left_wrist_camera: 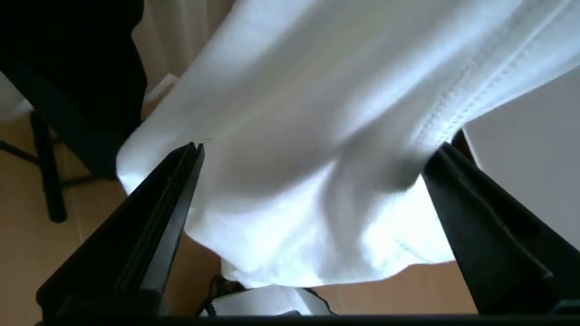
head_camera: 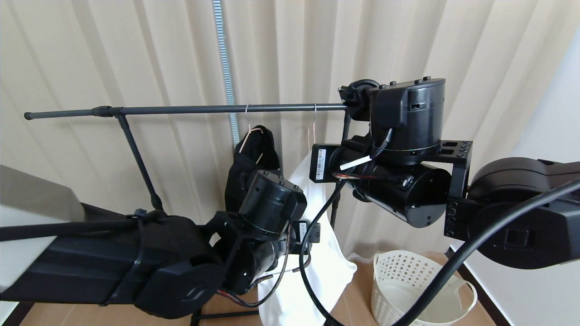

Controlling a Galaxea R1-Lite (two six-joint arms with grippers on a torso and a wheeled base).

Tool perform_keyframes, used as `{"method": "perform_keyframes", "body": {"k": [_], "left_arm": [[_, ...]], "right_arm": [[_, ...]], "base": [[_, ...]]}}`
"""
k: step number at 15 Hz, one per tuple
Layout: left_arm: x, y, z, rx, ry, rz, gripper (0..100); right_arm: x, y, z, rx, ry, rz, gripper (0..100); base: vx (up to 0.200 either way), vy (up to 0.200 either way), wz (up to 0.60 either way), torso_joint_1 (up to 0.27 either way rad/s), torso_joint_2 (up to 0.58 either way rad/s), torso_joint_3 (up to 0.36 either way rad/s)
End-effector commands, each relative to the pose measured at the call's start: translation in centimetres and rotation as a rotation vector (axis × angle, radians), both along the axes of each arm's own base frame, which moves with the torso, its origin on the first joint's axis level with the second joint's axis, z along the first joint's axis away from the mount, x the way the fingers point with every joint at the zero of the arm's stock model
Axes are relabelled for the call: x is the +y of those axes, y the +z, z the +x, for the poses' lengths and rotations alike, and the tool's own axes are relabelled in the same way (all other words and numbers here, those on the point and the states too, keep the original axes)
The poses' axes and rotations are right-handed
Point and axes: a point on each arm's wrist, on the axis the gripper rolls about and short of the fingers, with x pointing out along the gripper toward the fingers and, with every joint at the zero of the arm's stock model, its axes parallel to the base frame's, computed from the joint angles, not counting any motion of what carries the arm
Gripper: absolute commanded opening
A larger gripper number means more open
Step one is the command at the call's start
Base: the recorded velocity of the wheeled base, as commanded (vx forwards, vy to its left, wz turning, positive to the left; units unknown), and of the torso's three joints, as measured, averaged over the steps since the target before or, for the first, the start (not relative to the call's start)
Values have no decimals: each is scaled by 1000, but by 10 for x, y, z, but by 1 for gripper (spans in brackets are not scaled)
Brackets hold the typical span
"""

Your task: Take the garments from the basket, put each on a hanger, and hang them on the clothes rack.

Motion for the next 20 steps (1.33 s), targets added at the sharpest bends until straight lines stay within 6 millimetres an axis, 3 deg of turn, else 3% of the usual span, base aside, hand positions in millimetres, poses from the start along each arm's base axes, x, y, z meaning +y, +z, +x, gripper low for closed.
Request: {"method": "perform_keyframes", "body": {"k": [1, 4, 7, 9, 14, 20], "left_arm": [[-3, -10, 3, 17, 1, 19, 100], [-6, -11, 3, 16, -2, 23, 100], [-20, 3, -14, -32, -67, -36, 100], [-25, 5, -15, -41, -76, -44, 100], [-34, -27, -2, -23, -11, 42, 100], [-23, -26, -13, -9, -14, 58, 100]], "right_arm": [[0, 2, -1, -5, 2, 4, 0], [1, 3, -4, -6, 9, 5, 0], [7, 0, -5, -10, 18, 11, 0], [7, 1, -5, -12, 18, 13, 0], [4, 6, -7, -24, 9, 23, 0], [-3, 12, -2, -37, -18, 32, 0]], "base": [[0, 0, 0, 0, 0, 0], [0, 0, 0, 0, 0, 0], [0, 0, 0, 0, 0, 0], [0, 0, 0, 0, 0, 0], [0, 0, 0, 0, 0, 0], [0, 0, 0, 0, 0, 0]]}}
